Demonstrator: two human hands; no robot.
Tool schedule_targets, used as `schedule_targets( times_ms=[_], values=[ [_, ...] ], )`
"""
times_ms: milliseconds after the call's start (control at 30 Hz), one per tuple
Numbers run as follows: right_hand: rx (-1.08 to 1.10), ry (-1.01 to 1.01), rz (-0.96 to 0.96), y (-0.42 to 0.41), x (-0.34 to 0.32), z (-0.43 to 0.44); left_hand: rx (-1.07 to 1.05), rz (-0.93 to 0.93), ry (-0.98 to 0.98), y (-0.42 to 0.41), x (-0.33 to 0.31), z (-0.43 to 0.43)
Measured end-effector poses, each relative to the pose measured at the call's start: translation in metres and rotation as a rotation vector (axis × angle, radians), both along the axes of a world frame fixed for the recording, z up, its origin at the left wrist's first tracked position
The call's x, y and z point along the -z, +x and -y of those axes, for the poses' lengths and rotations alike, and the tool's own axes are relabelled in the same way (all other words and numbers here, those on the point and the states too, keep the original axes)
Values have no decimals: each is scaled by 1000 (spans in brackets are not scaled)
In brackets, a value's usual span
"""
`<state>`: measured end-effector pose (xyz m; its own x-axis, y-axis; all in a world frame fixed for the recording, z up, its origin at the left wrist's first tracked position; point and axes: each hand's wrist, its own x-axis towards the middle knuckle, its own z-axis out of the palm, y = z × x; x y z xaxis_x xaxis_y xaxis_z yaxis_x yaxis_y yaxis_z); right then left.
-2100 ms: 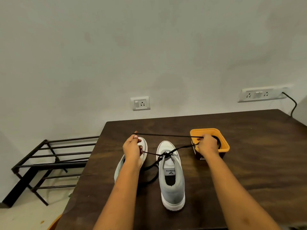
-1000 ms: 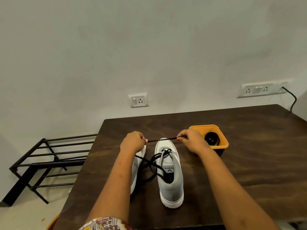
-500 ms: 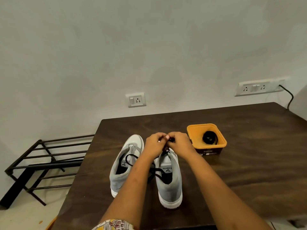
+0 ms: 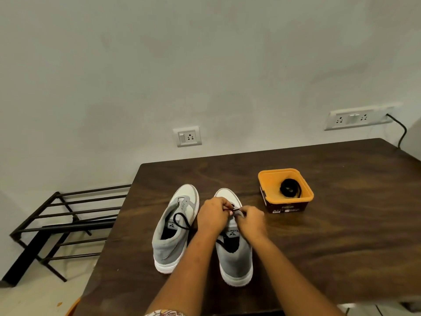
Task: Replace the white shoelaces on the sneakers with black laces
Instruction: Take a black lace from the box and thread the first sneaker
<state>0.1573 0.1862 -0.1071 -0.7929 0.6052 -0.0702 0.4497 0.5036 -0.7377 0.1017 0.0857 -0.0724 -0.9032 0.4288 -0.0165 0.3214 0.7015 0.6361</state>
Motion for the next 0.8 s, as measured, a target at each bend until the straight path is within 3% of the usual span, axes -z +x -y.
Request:
schedule_targets(
  times_ms=[200, 433, 800],
  values=[
    [90, -289, -78, 1, 8, -10, -5, -201, -193, 11, 9, -6],
    [137, -521, -106, -4, 19, -13, 44, -283, -227, 11, 15, -2],
    [175, -535, -122, -2, 21, -14, -24, -265, -130, 17, 16, -2]
  ],
)
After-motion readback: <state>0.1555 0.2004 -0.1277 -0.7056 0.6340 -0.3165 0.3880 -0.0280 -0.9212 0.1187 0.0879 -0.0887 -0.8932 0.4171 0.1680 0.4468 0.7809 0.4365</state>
